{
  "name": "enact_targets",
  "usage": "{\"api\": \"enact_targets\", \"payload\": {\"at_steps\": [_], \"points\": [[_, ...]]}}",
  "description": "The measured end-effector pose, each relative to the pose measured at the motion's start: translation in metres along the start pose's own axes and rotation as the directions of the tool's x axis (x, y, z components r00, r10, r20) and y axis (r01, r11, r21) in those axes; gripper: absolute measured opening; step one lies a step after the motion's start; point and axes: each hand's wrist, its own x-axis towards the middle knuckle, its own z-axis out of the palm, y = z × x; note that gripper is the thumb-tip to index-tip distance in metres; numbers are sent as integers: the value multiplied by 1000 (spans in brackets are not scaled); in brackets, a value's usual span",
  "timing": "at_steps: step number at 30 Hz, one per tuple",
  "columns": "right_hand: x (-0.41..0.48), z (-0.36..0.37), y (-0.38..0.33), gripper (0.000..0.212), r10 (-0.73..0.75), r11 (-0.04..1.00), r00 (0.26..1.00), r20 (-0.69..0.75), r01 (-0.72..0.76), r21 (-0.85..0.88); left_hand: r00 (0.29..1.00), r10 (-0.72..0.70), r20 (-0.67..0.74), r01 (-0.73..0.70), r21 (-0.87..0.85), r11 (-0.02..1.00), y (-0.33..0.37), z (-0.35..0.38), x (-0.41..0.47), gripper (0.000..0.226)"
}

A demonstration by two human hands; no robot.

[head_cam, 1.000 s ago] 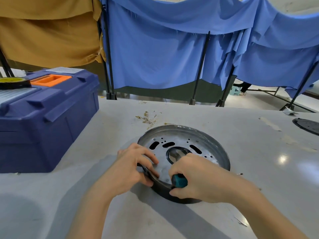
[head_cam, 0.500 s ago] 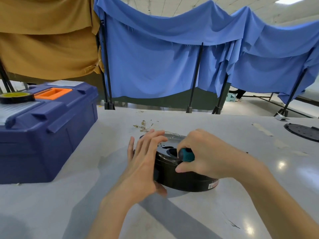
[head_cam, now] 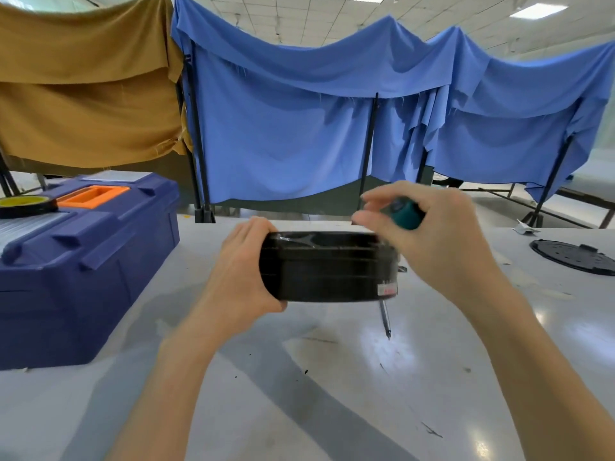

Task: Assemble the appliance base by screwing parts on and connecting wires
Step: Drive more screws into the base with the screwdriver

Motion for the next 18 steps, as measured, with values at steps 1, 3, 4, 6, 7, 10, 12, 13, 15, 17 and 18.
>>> {"api": "enact_targets", "payload": {"at_steps": [1, 3, 4, 6, 7, 10, 12, 13, 15, 17, 18], "points": [[1, -3, 7, 45, 38, 999, 997, -74, -38, 12, 999, -42, -13, 41, -43, 998, -1, -4, 1, 67], [3, -9, 22, 54, 135, 990, 982, -135, -129, 51, 993, -115, -39, 109, -141, 984, -2, -11, 3, 68], [3, -10, 31, 59, 183, 982, 975, -126, -175, 76, 988, -144, -52, 132, -183, 974, -3, -14, 4, 67], [-1, -9, 48, 71, 261, 961, 964, -54, -254, 111, 974, -216, -71, 190, -272, 943, -5, -19, 6, 63], [-4, -6, 56, 77, 298, 948, 954, 11, -297, 114, 963, -259, -75, 221, -327, 919, -6, -20, 8, 63], [-13, 12, 75, 99, 405, 885, 878, 254, -447, 134, 916, -400, -44, 324, -507, 799, -10, -25, 12, 65], [-17, 25, 79, 100, 436, 835, 816, 379, -524, 169, 885, -465, 20, 369, -639, 675, -14, -26, 15, 66], [-18, 30, 82, 92, 437, 816, 801, 410, -544, 193, 868, -493, 63, 391, -698, 600, -16, -26, 16, 67], [-19, 39, 88, 64, 439, 788, 796, 417, -564, 247, 824, -546, 153, 447, -768, 459, -18, -25, 14, 70], [-20, 44, 91, 36, 461, 767, 788, 408, -585, 263, 775, -590, 226, 506, -781, 366, -21, -23, 12, 65], [-21, 46, 92, 27, 475, 764, 778, 412, -596, 245, 747, -610, 264, 543, -771, 332, -23, -21, 10, 64]]}}
